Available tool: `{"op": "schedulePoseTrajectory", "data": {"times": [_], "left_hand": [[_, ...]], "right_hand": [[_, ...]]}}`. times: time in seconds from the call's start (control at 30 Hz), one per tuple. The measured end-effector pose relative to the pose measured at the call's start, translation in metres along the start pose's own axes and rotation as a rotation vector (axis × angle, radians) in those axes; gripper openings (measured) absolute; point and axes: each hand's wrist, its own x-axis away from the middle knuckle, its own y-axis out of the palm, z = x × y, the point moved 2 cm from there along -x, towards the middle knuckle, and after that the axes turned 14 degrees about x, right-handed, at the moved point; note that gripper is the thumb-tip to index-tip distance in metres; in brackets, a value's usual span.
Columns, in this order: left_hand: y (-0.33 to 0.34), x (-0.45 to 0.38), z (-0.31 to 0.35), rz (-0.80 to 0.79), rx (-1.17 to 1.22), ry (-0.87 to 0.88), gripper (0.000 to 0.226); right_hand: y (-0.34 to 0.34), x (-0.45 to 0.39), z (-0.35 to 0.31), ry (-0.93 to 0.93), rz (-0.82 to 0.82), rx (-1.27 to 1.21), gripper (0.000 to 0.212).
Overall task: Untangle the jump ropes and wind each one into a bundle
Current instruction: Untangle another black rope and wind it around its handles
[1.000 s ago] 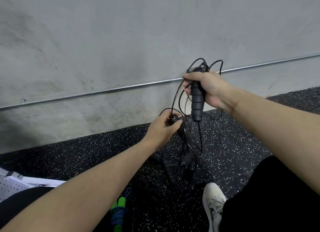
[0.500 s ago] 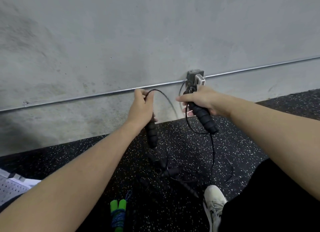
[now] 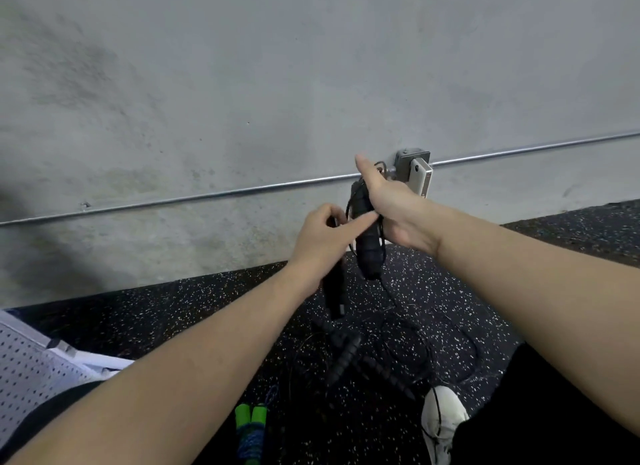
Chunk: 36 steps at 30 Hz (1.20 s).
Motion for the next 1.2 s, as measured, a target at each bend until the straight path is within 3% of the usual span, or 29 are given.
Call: {"op": "schedulePoseTrajectory", "data": {"times": [0.07, 0.2, 0.43, 0.57, 0.67, 0.73, 0.8, 0.87, 0.93, 1.0, 1.1, 1.2], "left_hand": [[-0.004, 0.0, -0.001, 0.022, -0.094, -0.014, 0.044], [-0.01, 0.002, -0.002, 0.002, -0.148, -0.053, 0.034], [-0.048, -0.006, 0.009, -0.015, -0.141, -0.184, 0.017], [-0.058, -0.004, 0.01, -0.054, -0.208, -0.218, 0.011], [-0.062, -0.004, 0.011, -0.027, -0.155, -0.251, 0.016], [-0.063, -0.003, 0.013, -0.051, -0.137, -0.292, 0.021], [-0.063, 0.0, 0.014, -0.089, -0.139, -0.306, 0.018], [-0.062, 0.0, 0.017, -0.11, -0.225, -0.237, 0.012], [-0.063, -0.001, 0.021, -0.113, -0.303, -0.146, 0.026], [-0.067, -0.002, 0.022, -0.118, -0.268, -0.117, 0.052], [-0.076, 0.0, 0.021, -0.165, -0.236, -0.087, 0.088], [-0.083, 0.002, 0.019, -0.181, -0.187, -0.057, 0.107]], "right_hand": [[0.008, -0.002, 0.003, 0.007, 0.033, -0.005, 0.087], [0.018, 0.0, 0.004, 0.002, -0.029, -0.054, 0.058], [-0.013, -0.014, 0.005, 0.058, -0.045, 0.113, 0.048], [-0.035, -0.02, 0.021, 0.181, -0.287, 0.626, 0.065], [-0.04, -0.018, 0.033, 0.233, -0.263, 1.082, 0.064], [-0.034, -0.018, 0.028, 0.081, -0.139, 1.176, 0.056], [-0.021, -0.018, 0.015, -0.218, -0.03, 1.009, 0.047], [-0.005, -0.006, 0.0, -0.537, -0.114, 0.856, 0.061], [0.01, 0.0, -0.002, -0.77, -0.226, 0.98, 0.079], [0.017, -0.002, 0.0, -0.834, -0.251, 1.031, 0.072], [0.021, -0.009, -0.004, -0.945, -0.166, 0.946, 0.041], [0.027, -0.01, -0.007, -1.079, -0.116, 0.988, 0.035]]}}
